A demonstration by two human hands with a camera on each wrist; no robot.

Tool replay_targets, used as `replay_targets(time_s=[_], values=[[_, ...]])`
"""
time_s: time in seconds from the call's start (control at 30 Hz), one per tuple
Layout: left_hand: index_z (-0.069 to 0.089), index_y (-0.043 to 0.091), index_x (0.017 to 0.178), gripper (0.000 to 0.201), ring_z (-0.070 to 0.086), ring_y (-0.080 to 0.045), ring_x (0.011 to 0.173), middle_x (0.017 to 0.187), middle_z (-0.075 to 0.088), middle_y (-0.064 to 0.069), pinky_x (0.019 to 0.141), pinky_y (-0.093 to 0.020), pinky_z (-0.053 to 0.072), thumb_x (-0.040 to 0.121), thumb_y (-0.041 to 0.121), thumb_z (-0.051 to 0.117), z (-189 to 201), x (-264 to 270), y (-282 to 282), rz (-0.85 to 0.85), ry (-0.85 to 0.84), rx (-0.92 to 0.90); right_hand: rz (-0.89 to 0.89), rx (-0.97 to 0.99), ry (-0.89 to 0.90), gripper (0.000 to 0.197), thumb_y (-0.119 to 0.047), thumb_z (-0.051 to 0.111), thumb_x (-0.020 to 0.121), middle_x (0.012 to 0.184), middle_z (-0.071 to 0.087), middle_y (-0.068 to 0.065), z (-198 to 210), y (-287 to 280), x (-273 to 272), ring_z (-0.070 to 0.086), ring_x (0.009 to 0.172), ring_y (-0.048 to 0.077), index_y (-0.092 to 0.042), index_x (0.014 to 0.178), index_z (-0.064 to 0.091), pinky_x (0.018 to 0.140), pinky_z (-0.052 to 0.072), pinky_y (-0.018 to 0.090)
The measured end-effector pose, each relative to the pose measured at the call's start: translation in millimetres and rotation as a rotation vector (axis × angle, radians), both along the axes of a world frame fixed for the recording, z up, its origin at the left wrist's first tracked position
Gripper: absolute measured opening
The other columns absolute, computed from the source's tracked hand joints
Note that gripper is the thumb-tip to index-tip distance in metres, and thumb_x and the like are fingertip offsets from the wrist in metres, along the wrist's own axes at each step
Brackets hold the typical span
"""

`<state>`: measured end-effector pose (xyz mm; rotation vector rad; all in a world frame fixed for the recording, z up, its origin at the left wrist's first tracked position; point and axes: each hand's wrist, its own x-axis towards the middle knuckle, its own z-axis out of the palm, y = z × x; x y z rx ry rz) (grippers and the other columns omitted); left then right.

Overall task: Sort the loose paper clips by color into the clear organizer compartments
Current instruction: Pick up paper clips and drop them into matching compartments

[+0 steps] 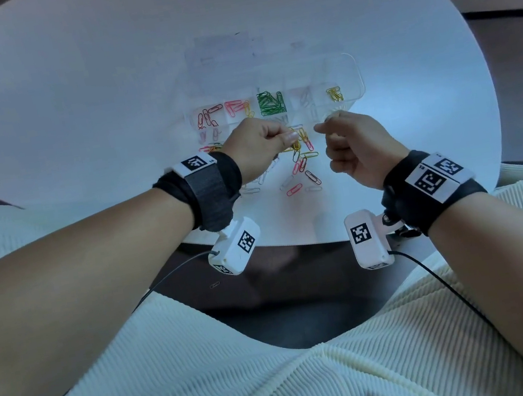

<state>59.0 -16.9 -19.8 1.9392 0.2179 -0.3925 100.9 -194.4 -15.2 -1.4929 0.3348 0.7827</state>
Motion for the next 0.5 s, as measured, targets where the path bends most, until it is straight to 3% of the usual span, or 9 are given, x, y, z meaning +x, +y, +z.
replay_targets(time_s=[0.1,0.2,0.27,0.37,0.43,0.5], values=[[0.071,0.008,0.087,0.022,0.034,0.000,0.040,0.049,0.043,0.011,0.045,-0.017,0.032,0.095,0.024,0.058,2,-1,1,0.019,0.003,-0.031,0.122,-0.094,-0.087,0.027,-0.013,0.063,0.088,0.057,0.021,-0.002,-2,2,-3,0.012,0.050,0.015,-0.020,0.069,0.045,0.050,0.009,0.028],[0.067,0.011,0.081,0.022,0.034,-0.006,0.043,0.053,0.042,0.005,0.045,-0.019,0.031,0.096,0.023,0.056,5,-1,0,0.026,0.034,-0.061,0.216,-0.088,-0.087,0.010,-0.021,0.063,0.090,0.058,0.018,-0.002,0,4,-6,0.010,0.053,0.016,-0.016,0.083,0.059,0.049,0.009,0.027],[0.057,0.013,0.068,0.030,0.032,-0.010,0.043,0.051,0.041,0.004,0.046,-0.021,0.029,0.097,0.020,0.052,9,-1,-3,0.057,0.069,-0.131,0.243,-0.061,-0.022,0.022,-0.036,0.059,0.093,0.061,0.015,-0.002,2,6,-8,0.008,0.056,0.017,-0.015,0.088,0.062,0.050,0.009,0.027],[0.039,0.014,0.059,0.034,0.026,-0.011,0.039,0.048,0.036,-0.002,0.045,-0.022,0.022,0.093,0.012,0.043,21,0,-12,0.129,0.103,-0.288,0.224,-0.020,0.127,0.060,-0.062,0.038,0.095,0.066,0.014,0.000,0,10,-11,0.010,0.058,0.018,-0.011,0.081,0.068,0.048,0.013,0.026],[0.036,0.012,0.061,0.028,0.023,-0.015,0.041,0.050,0.030,-0.004,0.046,-0.023,0.016,0.089,0.008,0.037,32,-1,-20,0.153,0.130,-0.423,0.210,0.013,0.189,0.072,-0.065,0.030,0.096,0.061,0.022,0.000,-2,14,-13,0.015,0.053,0.016,-0.008,0.072,0.067,0.046,0.018,0.025],[0.036,0.012,0.061,0.023,0.017,-0.015,0.048,0.048,0.027,-0.001,0.051,-0.028,0.013,0.084,0.008,0.032,41,-4,-26,0.144,0.152,-0.584,0.222,0.065,0.230,0.071,-0.061,0.029,0.098,0.059,0.033,0.002,-3,18,-16,0.022,0.048,0.015,-0.013,0.059,0.064,0.044,0.022,0.024]])
